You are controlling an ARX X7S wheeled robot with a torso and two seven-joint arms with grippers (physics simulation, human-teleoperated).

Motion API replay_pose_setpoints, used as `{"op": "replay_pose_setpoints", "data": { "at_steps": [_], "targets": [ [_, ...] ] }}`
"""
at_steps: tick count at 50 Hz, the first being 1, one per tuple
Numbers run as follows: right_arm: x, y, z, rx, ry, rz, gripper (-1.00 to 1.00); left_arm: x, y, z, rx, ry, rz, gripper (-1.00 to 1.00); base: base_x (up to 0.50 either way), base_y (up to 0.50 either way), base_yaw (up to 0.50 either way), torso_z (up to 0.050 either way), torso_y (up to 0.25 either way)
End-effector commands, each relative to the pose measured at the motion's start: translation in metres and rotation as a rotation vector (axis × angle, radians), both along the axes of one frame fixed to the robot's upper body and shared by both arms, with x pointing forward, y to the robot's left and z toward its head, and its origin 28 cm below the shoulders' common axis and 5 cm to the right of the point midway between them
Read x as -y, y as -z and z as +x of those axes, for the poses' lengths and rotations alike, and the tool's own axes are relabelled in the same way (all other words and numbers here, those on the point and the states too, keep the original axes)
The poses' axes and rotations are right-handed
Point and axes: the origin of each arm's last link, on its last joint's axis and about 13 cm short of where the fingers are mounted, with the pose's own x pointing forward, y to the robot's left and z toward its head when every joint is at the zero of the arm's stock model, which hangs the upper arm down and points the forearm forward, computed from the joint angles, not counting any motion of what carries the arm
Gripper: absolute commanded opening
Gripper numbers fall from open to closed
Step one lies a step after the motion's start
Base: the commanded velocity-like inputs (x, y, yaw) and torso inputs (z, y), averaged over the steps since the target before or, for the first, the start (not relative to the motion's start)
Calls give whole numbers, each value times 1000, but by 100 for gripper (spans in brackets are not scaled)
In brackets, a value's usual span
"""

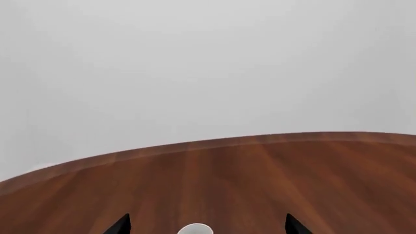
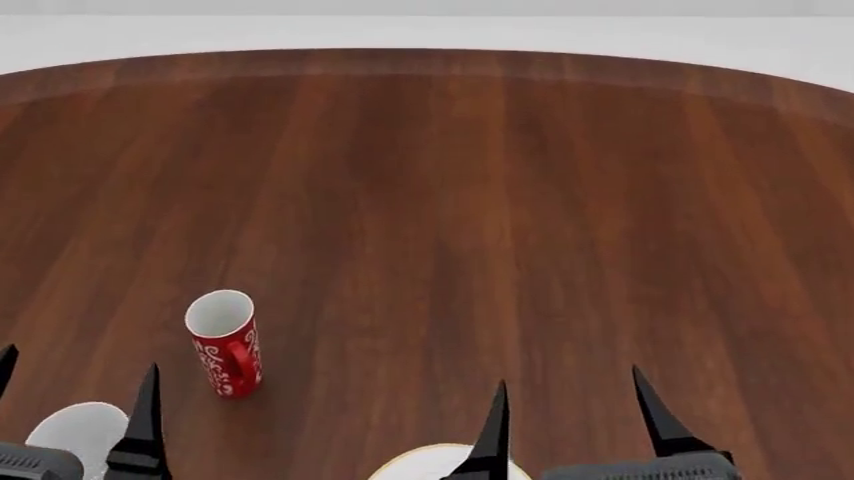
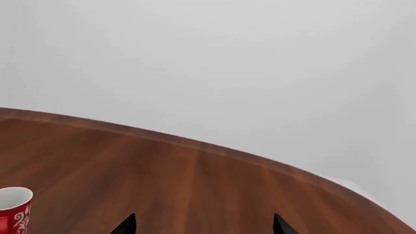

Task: Put the white mug on the plate.

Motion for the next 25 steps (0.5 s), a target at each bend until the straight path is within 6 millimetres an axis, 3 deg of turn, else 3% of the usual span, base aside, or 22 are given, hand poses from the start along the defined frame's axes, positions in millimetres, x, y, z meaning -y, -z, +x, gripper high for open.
{"op": "replay_pose_setpoints", "data": {
  "at_steps": [1,25],
  "targets": [
    [0,0,0,2,1,-8,100,0,-1,0,1,2,-2,100,266,0,0,0,0],
    [2,-3,-1,8,18,-9,100,-4,6,-1,-36,-23,4,100,234,0,0,0,1]
  ]
}}
